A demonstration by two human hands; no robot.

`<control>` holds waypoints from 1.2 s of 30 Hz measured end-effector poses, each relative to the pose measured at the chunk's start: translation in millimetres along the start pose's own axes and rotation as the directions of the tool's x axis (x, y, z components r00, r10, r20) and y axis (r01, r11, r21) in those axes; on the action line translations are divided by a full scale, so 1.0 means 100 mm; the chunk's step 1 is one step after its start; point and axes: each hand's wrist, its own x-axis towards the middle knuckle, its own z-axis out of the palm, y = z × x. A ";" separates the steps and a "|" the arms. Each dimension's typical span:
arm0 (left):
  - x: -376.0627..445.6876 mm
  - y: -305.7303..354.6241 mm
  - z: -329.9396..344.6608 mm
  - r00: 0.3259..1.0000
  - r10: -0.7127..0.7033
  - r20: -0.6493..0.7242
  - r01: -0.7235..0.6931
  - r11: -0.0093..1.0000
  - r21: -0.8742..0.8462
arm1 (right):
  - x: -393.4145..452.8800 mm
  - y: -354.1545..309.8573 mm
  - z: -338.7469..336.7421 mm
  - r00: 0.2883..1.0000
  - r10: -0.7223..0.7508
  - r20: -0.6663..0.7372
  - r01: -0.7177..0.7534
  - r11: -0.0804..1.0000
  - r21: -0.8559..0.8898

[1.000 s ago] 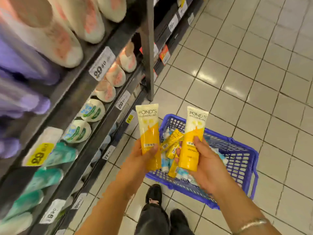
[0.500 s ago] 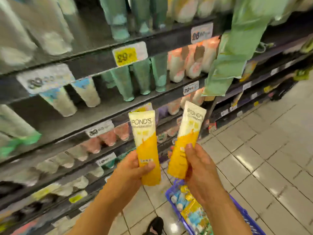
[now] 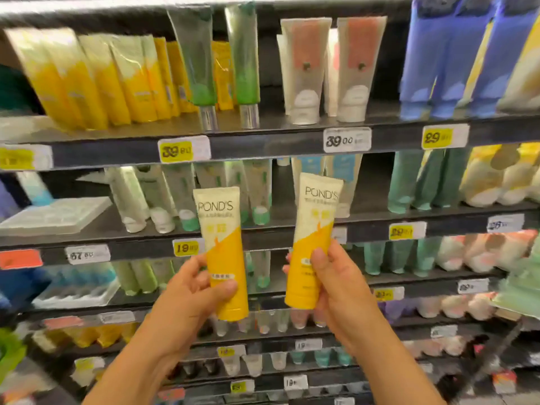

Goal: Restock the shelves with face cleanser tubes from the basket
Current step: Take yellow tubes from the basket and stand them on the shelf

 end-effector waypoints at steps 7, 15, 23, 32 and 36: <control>0.24 0.92 -0.82 0.981 0.187 -0.057 -0.186 0.982 0.031 | 0.70 -0.18 1.04 0.978 -0.064 0.201 0.082 0.993 -0.082; 0.68 1.89 -1.60 0.968 0.242 -0.058 -0.229 0.957 0.179 | 1.61 -0.32 2.04 0.964 -0.076 0.253 0.099 0.992 -0.078; 1.28 2.41 -1.67 0.963 0.269 -0.006 -0.251 0.909 0.333 | 2.29 -0.51 2.35 0.966 -0.166 0.196 0.188 0.977 -0.103; 1.86 2.22 -1.69 0.943 0.331 -0.025 -0.287 0.850 0.441 | 2.72 -0.47 2.38 0.968 -0.251 0.018 0.233 0.867 -0.441; 1.95 2.17 -1.73 0.936 0.350 -0.040 -0.298 0.846 0.443 | 2.74 -0.44 2.37 0.968 -0.246 0.048 0.240 0.856 -0.457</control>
